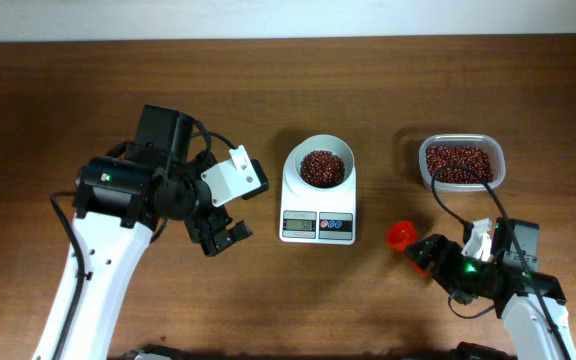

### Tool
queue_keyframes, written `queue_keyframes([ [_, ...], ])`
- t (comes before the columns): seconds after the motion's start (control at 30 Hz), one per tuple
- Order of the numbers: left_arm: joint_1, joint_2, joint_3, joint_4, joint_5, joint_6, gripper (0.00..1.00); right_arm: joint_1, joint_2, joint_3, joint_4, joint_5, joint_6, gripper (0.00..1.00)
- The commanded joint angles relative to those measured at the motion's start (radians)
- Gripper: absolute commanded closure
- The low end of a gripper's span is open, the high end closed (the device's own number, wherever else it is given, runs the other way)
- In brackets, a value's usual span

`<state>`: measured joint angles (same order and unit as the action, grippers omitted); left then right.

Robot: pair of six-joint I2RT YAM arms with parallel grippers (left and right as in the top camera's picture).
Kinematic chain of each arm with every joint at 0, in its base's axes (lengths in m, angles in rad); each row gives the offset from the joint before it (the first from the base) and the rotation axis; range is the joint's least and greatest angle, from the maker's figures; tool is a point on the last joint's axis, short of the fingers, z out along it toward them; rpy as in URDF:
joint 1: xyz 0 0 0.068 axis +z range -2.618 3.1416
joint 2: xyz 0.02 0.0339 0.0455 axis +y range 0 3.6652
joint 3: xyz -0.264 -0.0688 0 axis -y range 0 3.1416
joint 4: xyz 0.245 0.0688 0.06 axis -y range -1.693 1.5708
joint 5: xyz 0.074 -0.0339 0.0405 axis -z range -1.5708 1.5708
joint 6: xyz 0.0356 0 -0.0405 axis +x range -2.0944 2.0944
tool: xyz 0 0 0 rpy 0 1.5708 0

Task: Scoop and weigh 50g on scale
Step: 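Lower the scoop onto the table and open the right gripper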

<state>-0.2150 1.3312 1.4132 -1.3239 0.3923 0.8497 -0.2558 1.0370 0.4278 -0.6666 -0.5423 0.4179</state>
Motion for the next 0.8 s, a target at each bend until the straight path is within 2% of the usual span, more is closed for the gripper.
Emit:
queue_keyframes([
  [0.0, 0.004, -0.013, -0.006, -0.001, 0.004, 0.016, 0.01, -0.006, 0.000, -0.007, -0.039, 0.177, 0.027, 0.01],
  [0.3, 0.004, -0.013, -0.006, -0.001, 0.004, 0.016, 0.01, -0.006, -0.001, -0.007, -0.037, 0.459, 0.212, 0.01],
  [0.4, 0.004, -0.013, -0.006, -0.001, 0.004, 0.016, 0.01, -0.006, -0.001, 0.010, -0.014, 0.465, 0.307, 0.01],
  [0.57, 0.004, -0.013, -0.006, -0.001, 0.004, 0.016, 0.01, -0.006, -0.003, 0.095, 0.017, 0.468, 0.309, 0.01],
  [0.67, 0.004, -0.013, -0.006, -0.001, 0.004, 0.016, 0.01, -0.006, -0.018, 0.174, 0.012, 0.364, 0.234, 0.01],
  [0.77, 0.004, -0.013, -0.006, -0.001, 0.004, 0.016, 0.01, -0.006, -0.042, 0.246, 0.020, 0.061, 0.069, 0.01],
])
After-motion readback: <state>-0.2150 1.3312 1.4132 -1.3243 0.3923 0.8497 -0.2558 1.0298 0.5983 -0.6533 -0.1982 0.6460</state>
